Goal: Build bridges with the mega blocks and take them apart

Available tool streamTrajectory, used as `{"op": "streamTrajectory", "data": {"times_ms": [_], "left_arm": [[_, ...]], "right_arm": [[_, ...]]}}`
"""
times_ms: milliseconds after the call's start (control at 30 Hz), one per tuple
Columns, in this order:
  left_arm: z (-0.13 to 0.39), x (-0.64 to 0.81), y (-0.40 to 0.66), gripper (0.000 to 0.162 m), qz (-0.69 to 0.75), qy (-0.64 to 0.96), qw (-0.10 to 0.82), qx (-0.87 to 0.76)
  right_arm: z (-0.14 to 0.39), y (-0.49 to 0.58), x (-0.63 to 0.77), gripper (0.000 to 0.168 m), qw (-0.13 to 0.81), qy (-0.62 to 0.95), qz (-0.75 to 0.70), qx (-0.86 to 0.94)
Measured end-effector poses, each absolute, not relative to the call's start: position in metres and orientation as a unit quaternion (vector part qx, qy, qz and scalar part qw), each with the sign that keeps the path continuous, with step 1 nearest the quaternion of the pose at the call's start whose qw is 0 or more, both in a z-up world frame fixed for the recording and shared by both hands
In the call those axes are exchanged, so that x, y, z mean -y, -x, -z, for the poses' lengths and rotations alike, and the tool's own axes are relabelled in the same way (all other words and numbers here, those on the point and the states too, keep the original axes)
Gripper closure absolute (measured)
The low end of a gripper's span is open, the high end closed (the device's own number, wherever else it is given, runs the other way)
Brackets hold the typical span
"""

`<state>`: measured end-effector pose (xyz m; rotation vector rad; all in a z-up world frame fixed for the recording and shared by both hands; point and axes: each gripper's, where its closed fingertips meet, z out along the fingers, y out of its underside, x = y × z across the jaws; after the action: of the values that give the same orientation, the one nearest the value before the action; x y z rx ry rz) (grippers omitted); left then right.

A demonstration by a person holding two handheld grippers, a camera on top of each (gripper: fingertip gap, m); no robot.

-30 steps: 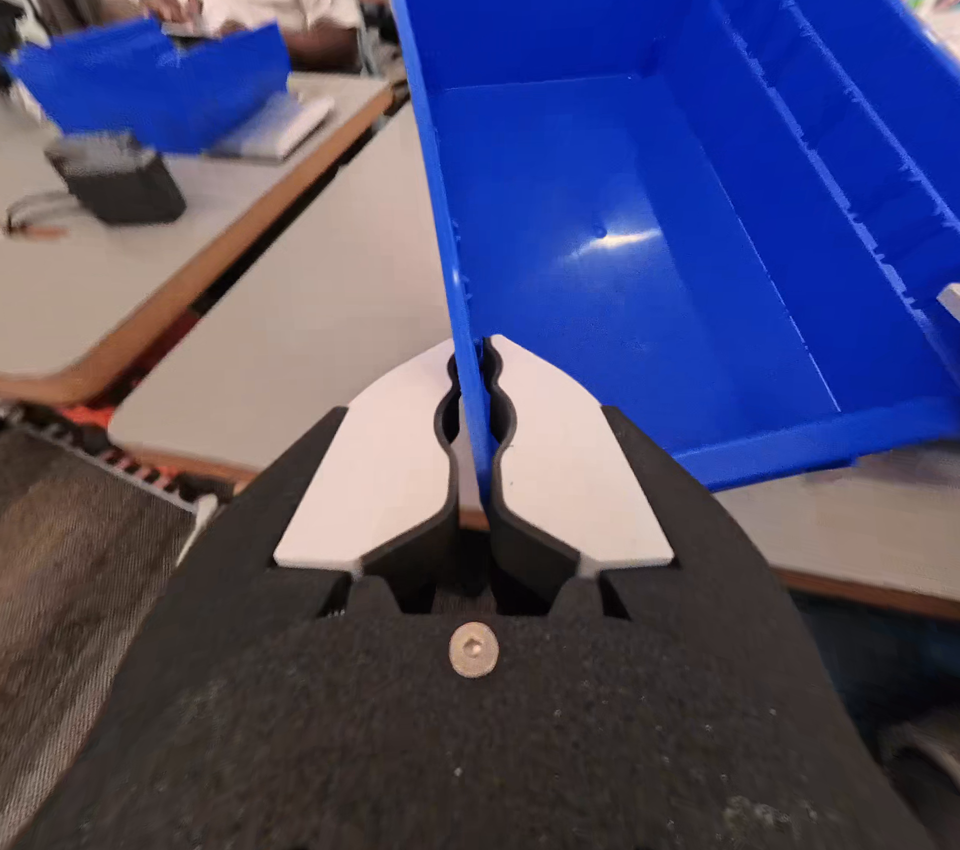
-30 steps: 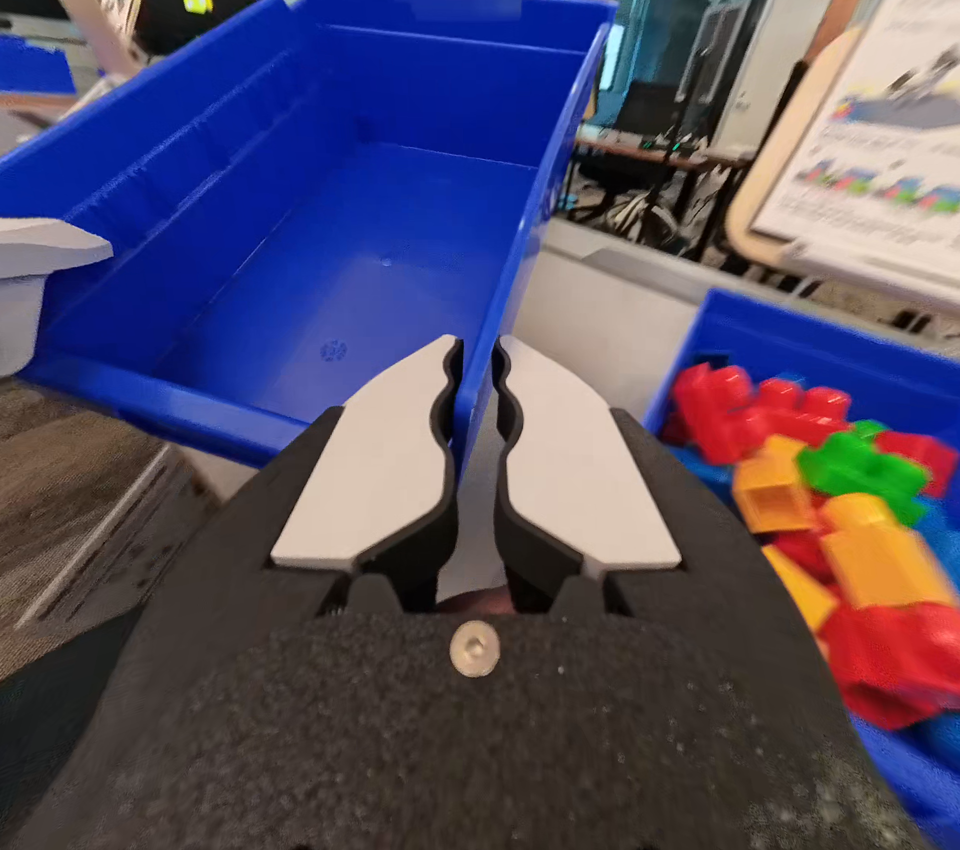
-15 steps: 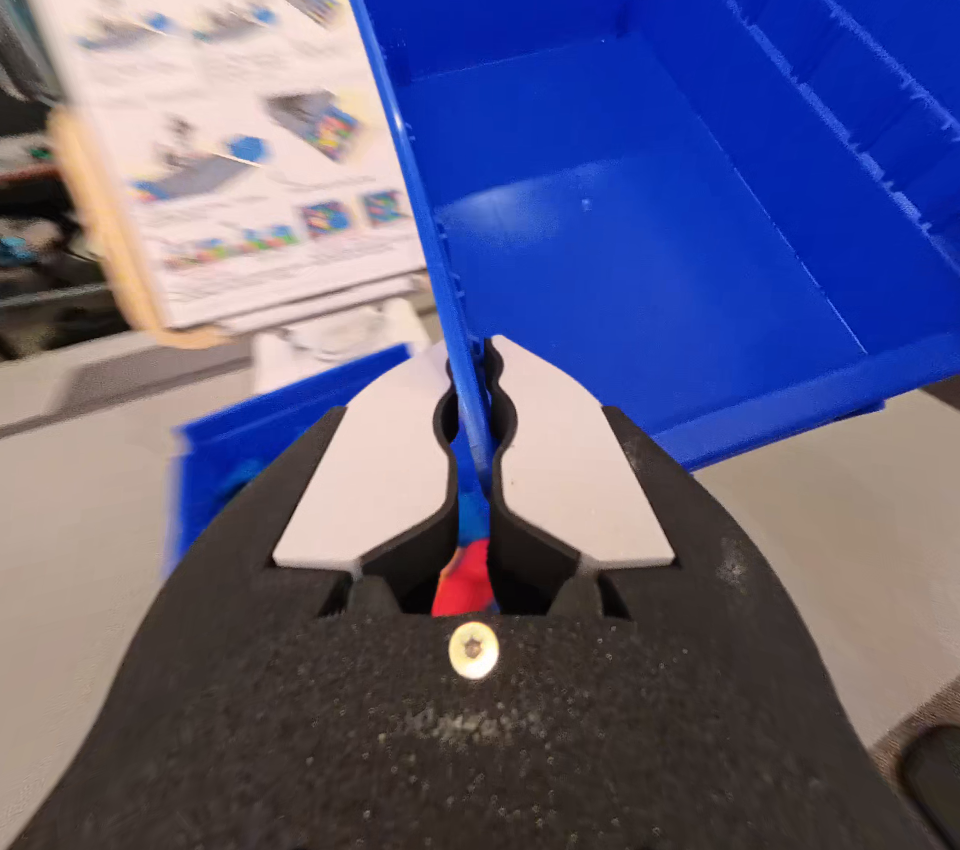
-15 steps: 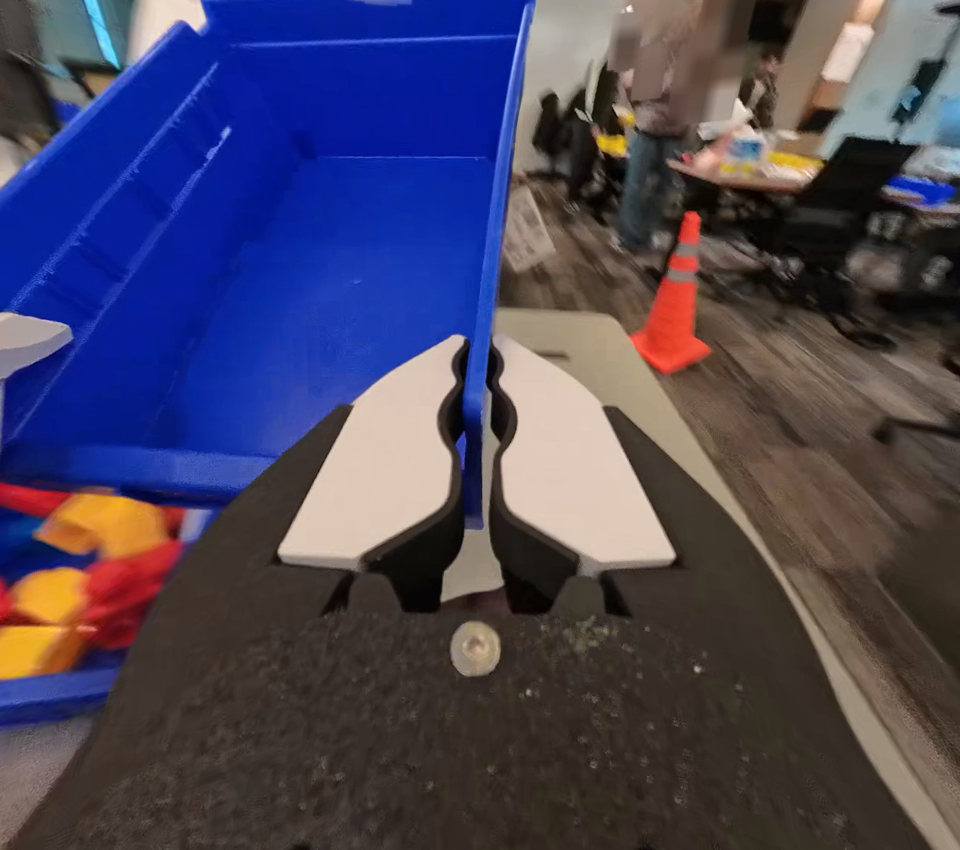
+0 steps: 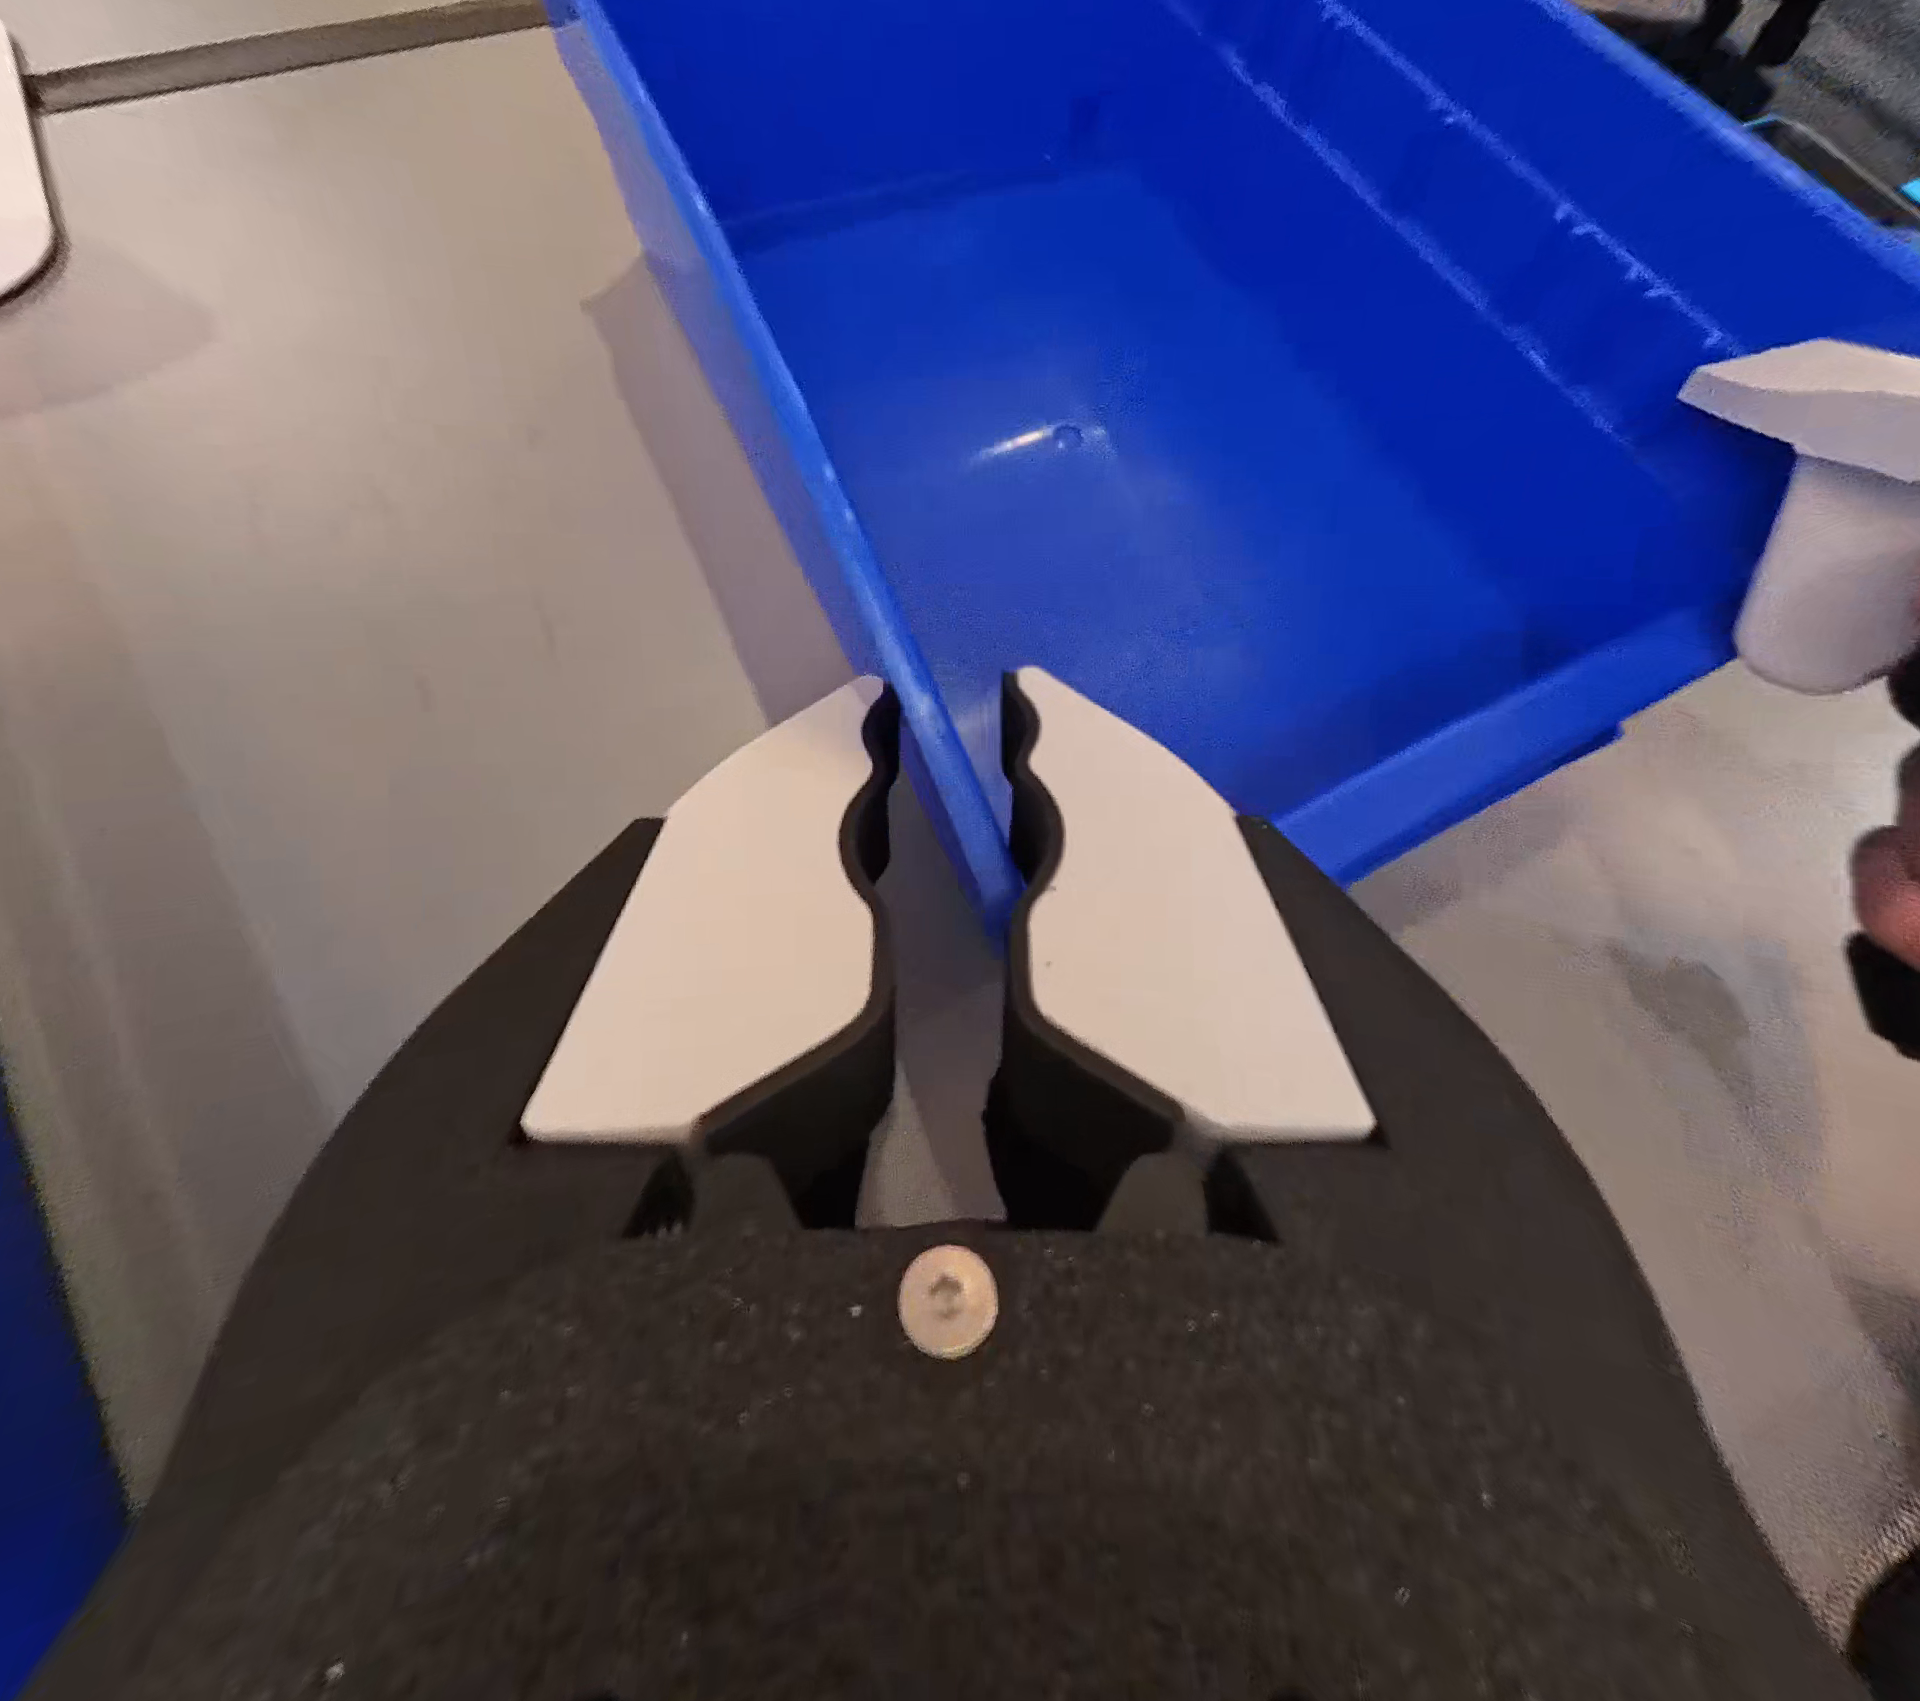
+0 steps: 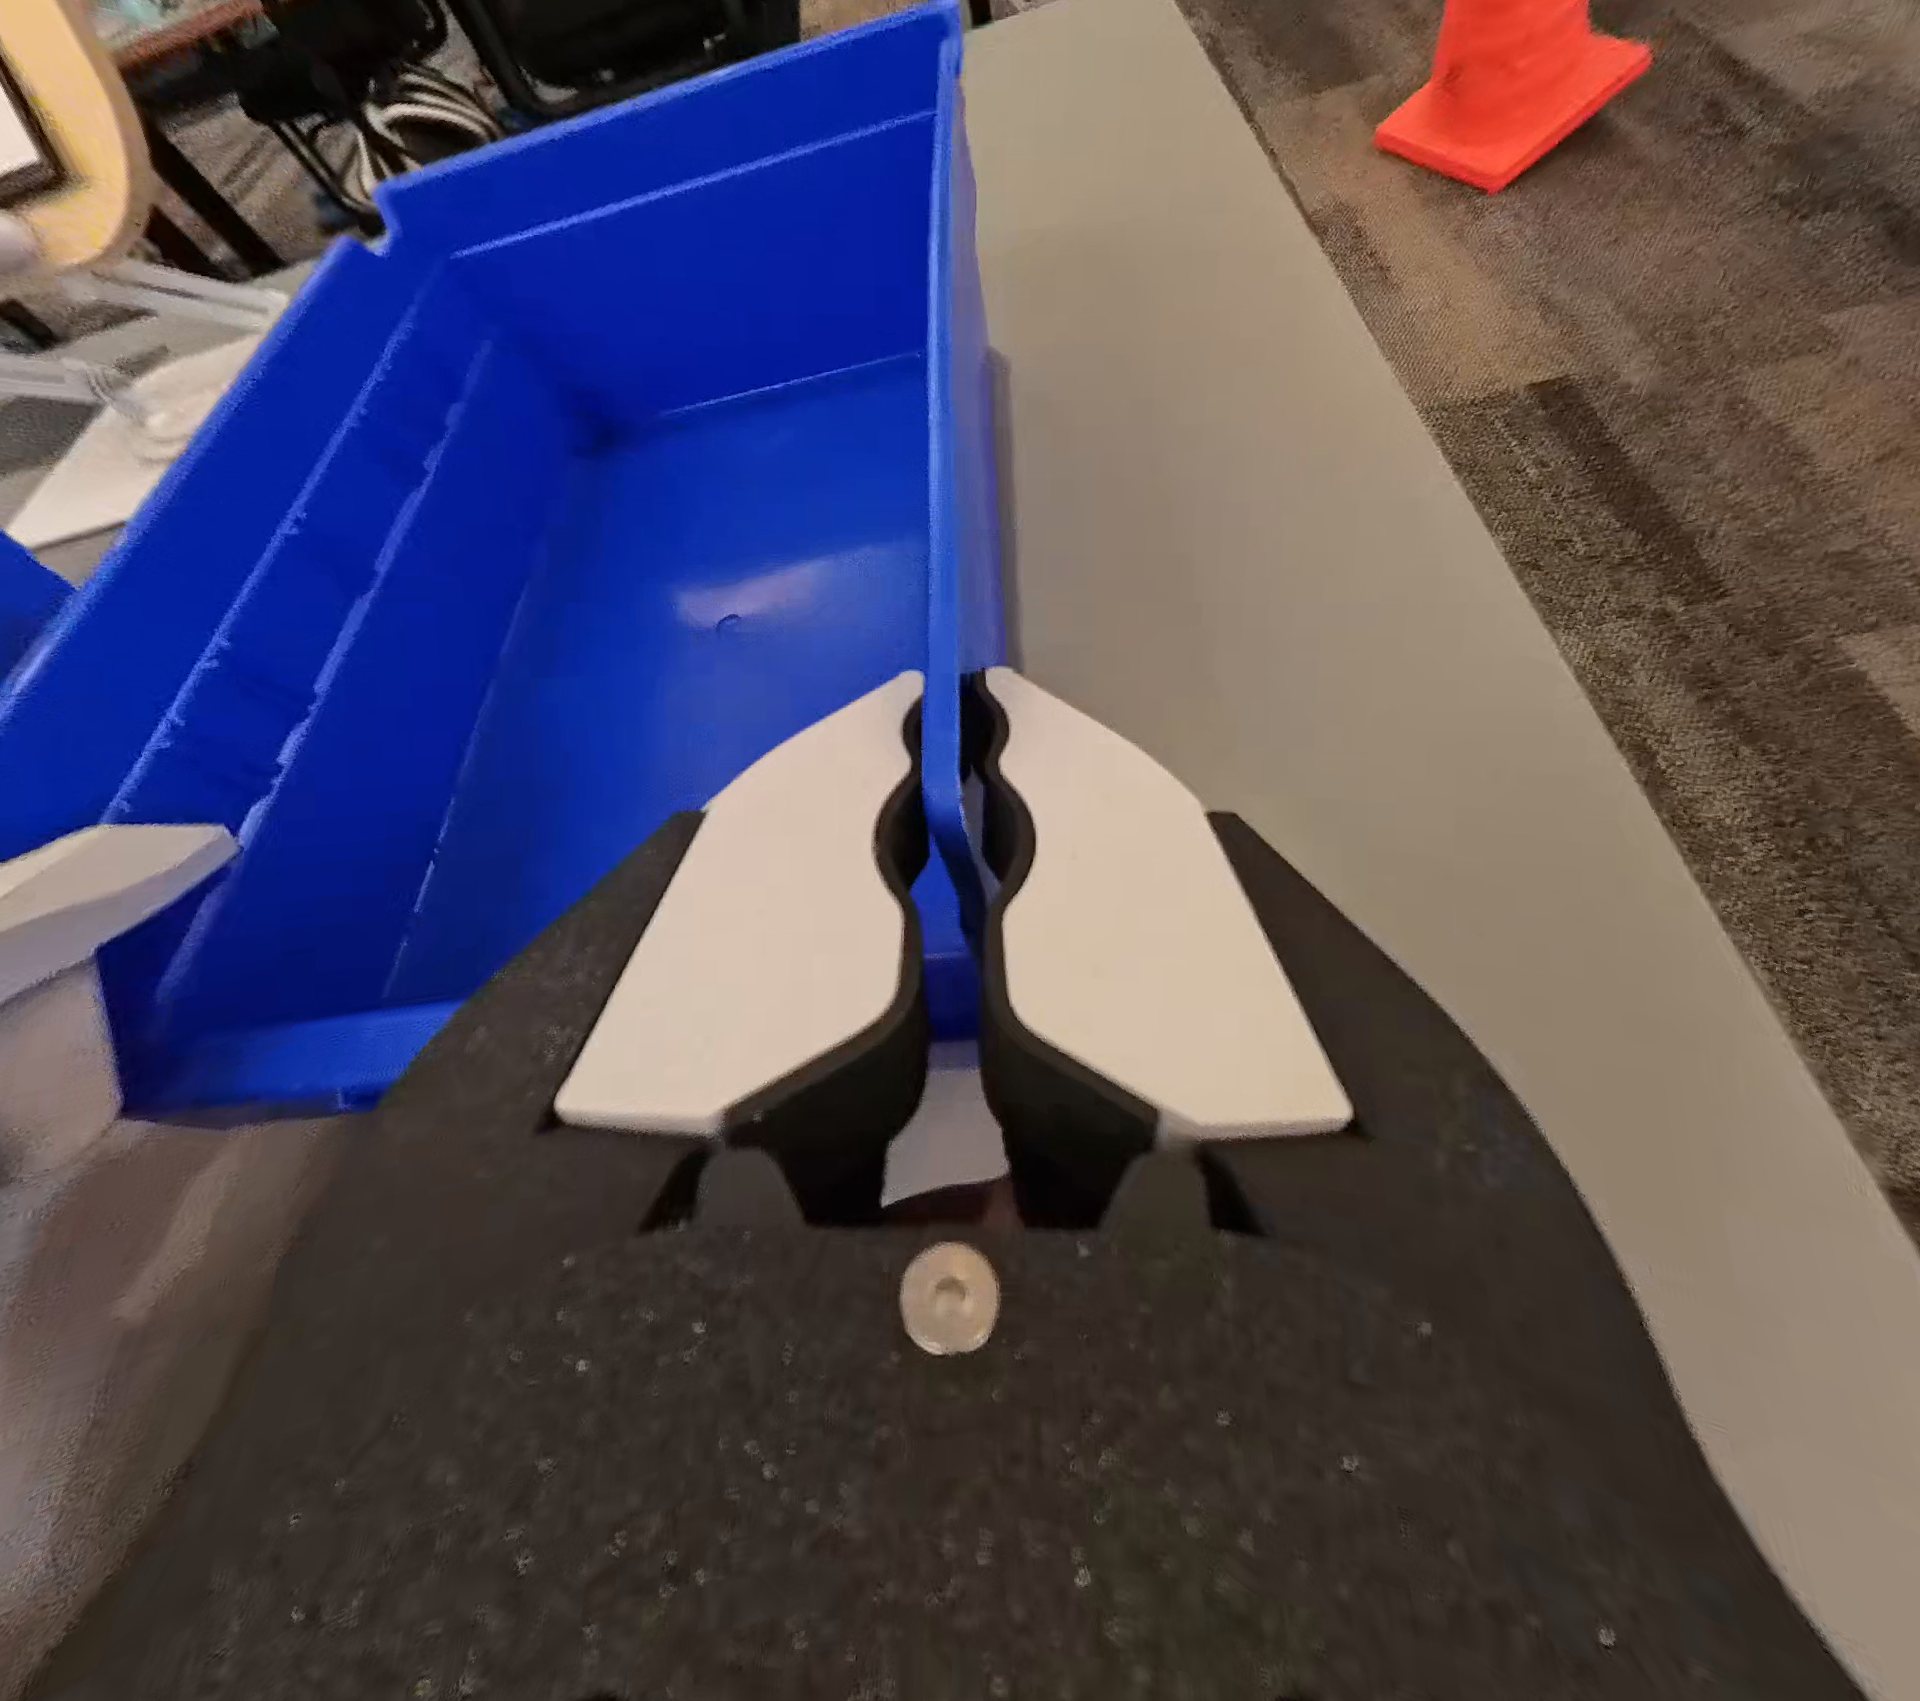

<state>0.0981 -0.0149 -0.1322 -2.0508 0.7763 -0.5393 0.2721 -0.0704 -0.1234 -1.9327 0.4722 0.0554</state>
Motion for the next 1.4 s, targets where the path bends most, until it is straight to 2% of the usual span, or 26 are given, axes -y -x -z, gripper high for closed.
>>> {"op": "streamTrajectory", "data": {"times_ms": [233,267,333,367,433,533,700,800,900,1000,1100,1167,1233,1400], "left_arm": [[0.132,0.018,-0.11,0.127,0.278,0.808,0.405,-0.325],[0.132,0.024,-0.107,0.118,0.295,0.809,0.388,-0.328],[0.123,0.036,-0.091,0.091,0.318,0.805,0.37,-0.338],[0.112,0.047,-0.079,0.089,0.336,0.793,0.369,-0.349],[0.088,0.07,-0.047,0.092,0.359,0.764,0.376,-0.381],[0.062,0.085,0.028,0.093,0.318,0.745,0.415,-0.413],[0.05,0.032,0.185,0.097,0.14,0.771,0.511,-0.353],[0.062,0.005,0.259,0.101,0.072,0.795,0.531,-0.284],[0.092,-0.001,0.28,0.099,0.114,0.817,0.512,-0.239],[0.115,0.0,0.274,0.099,0.183,0.826,0.488,-0.214],[0.121,-0.011,0.273,0.101,0.203,0.823,0.499,-0.182],[0.127,-0.014,0.265,0.116,0.218,0.829,0.482,-0.18],[0.129,-0.019,0.264,0.125,0.208,0.834,0.483,-0.169],[0.123,-0.023,0.277,0.153,0.123,0.835,0.511,-0.161]], "right_arm": [[0.126,-0.286,0.049,0.162,0.563,0.801,-0.056,-0.198],[0.126,-0.287,0.049,0.162,0.563,0.8,-0.057,-0.2],[0.119,-0.289,0.052,0.144,0.575,0.792,-0.042,-0.2],[0.11,-0.291,0.057,0.139,0.585,0.787,-0.028,-0.197],[0.084,-0.295,0.07,0.136,0.61,0.769,0.017,-0.192],[0.034,-0.277,0.084,0.135,0.646,0.746,0.061,-0.152],[-0.021,-0.134,0.065,0.133,0.672,0.74,-0.025,0.025],[-0.003,-0.011,0.048,0.131,0.625,0.758,-0.123,0.142],[0.054,0.077,0.033,0.126,0.548,0.797,-0.177,0.183],[0.094,0.102,0.022,0.122,0.54,0.817,-0.146,0.138],[0.11,0.102,0.02,0.133,0.551,0.821,-0.12,0.09],[0.115,0.101,0.017,0.138,0.558,0.82,-0.111,0.063],[0.115,0.093,0.016,0.153,0.575,0.813,-0.081,0.038],[0.112,0.096,0.022,0.16,0.602,0.797,-0.037,-0.013]]}}
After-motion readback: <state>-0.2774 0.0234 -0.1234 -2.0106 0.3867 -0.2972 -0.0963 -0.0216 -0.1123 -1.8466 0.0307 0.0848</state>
